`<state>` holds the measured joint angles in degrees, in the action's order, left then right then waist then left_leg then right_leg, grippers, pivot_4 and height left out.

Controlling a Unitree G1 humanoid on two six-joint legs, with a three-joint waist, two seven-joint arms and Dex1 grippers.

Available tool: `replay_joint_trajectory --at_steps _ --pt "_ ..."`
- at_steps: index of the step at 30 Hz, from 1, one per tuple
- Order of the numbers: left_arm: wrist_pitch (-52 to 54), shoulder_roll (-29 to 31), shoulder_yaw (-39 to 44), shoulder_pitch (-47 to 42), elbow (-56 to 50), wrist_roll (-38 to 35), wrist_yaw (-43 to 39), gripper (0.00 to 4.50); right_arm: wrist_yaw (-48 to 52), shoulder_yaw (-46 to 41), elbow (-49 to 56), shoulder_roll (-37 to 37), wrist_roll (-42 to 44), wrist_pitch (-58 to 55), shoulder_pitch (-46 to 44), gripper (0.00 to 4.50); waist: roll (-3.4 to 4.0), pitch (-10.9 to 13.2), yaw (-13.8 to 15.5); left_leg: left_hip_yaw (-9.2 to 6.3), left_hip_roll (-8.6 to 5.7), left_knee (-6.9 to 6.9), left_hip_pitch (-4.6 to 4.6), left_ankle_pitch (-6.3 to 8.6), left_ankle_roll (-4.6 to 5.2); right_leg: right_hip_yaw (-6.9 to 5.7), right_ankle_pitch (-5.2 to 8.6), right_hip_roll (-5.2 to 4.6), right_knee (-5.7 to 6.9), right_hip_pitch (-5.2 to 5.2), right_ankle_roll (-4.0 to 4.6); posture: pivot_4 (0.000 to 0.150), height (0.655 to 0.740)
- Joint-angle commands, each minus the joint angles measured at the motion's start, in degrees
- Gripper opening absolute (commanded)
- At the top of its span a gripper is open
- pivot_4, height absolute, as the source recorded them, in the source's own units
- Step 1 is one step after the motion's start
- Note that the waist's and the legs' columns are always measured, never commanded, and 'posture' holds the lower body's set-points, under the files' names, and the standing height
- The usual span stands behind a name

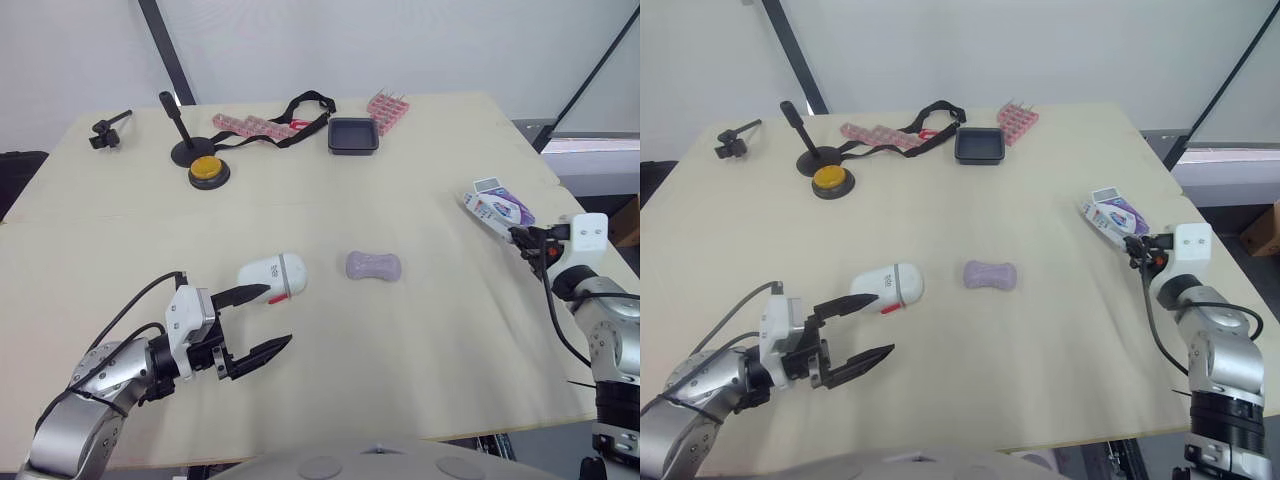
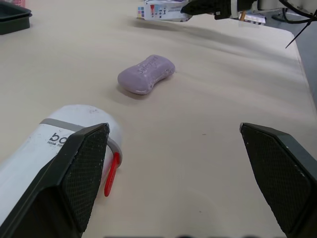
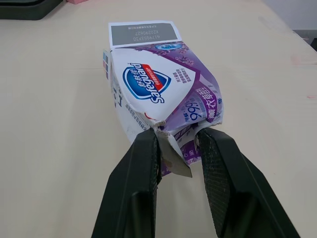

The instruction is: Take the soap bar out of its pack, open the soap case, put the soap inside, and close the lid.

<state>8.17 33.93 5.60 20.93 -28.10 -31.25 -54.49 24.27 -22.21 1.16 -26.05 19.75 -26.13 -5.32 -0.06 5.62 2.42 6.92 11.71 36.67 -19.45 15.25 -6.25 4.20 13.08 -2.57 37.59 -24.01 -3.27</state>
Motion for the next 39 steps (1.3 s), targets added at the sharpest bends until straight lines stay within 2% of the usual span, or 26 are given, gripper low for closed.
replay_joint_trajectory --at_steps 1,7,14,18,21,23,27,32,39 --pt "-1.2 -0.2 0.1 -0.4 -0.7 0.5 0.1 4.5 1.0 0.4 3.1 -2.0 0.1 0.3 0.1 2.51 0.0 0.0 0.1 0.0 0.0 0.0 -0.02 0.0 -0.01 0.0 -0.01 0.0 -0.02 0.0 -0.02 0.15 0.7291" --pt "-1.2 -0.4 0.0 -0.4 -0.6 0.6 -0.1 4.5 2.4 1.1 6.5 -3.5 0.6 -0.7 2.0 4.47 0.0 0.0 0.4 0.0 0.0 -0.01 0.0 0.0 -0.02 0.0 -0.05 0.0 -0.05 0.02 -0.09 0.15 0.7291" --pt "-1.2 -0.4 -0.4 -1.2 0.0 0.8 -0.4 4.5 14.7 -0.3 7.2 -10.5 1.4 7.0 7.2 4.47 -0.01 0.0 0.7 0.0 -0.01 -0.06 0.01 0.05 0.04 0.0 -0.01 -0.03 -0.14 0.07 -0.04 0.15 0.7291" --pt "-0.9 0.3 0.7 -2.9 1.3 0.6 -0.7 4.5 31.7 0.2 3.8 -16.9 5.7 15.2 5.2 4.47 -0.01 0.0 0.2 0.0 -0.01 -0.05 0.04 0.14 0.24 0.01 0.0 -0.05 -0.1 0.08 -0.01 0.15 0.7291" --pt "-0.8 1.3 1.7 -5.4 3.9 1.1 -1.3 4.5 37.3 4.6 4.0 -19.2 5.5 16.4 2.1 4.47 -0.03 0.0 0.0 0.0 -0.01 -0.04 0.05 0.12 0.29 0.0 0.01 -0.05 -0.08 0.08 0.0 0.15 0.7291" --pt "-0.5 2.8 2.7 -8.6 6.9 1.2 -2.1 4.5 42.0 8.1 6.3 -19.1 8.3 14.8 -0.5 4.47 -0.05 0.0 -0.1 -0.01 -0.01 -0.02 0.05 0.09 0.36 -0.02 0.01 -0.04 -0.04 0.08 0.01 0.15 0.7291" --pt "-0.4 6.2 3.3 -16.1 13.8 1.7 -5.0 4.5 49.7 12.8 5.8 -18.8 8.5 19.0 -1.0 4.47 -0.06 0.0 0.4 -0.04 -0.01 -0.01 0.01 0.05 0.42 -0.08 0.02 -0.07 0.01 0.06 0.03 0.15 0.7291" --pt "0.8 10.8 0.5 -26.4 23.1 3.3 -11.6 4.5 53.9 15.9 2.5 -18.4 6.2 25.3 0.3 4.47 -0.12 0.0 0.9 -0.04 -0.12 0.13 -0.05 0.06 0.51 -0.12 0.01 -0.21 0.03 -0.13 0.04 0.15 0.7291" --pt "1.5 13.1 -7.8 -36.2 30.3 8.4 -20.7 4.5 48.8 16.8 3.9 -16.2 4.7 25.3 2.2 4.47 -0.13 0.0 0.6 -0.03 -0.15 0.13 -0.21 0.04 0.54 -0.11 0.02 -0.26 0.12 -0.15 0.05 0.15 0.7291"
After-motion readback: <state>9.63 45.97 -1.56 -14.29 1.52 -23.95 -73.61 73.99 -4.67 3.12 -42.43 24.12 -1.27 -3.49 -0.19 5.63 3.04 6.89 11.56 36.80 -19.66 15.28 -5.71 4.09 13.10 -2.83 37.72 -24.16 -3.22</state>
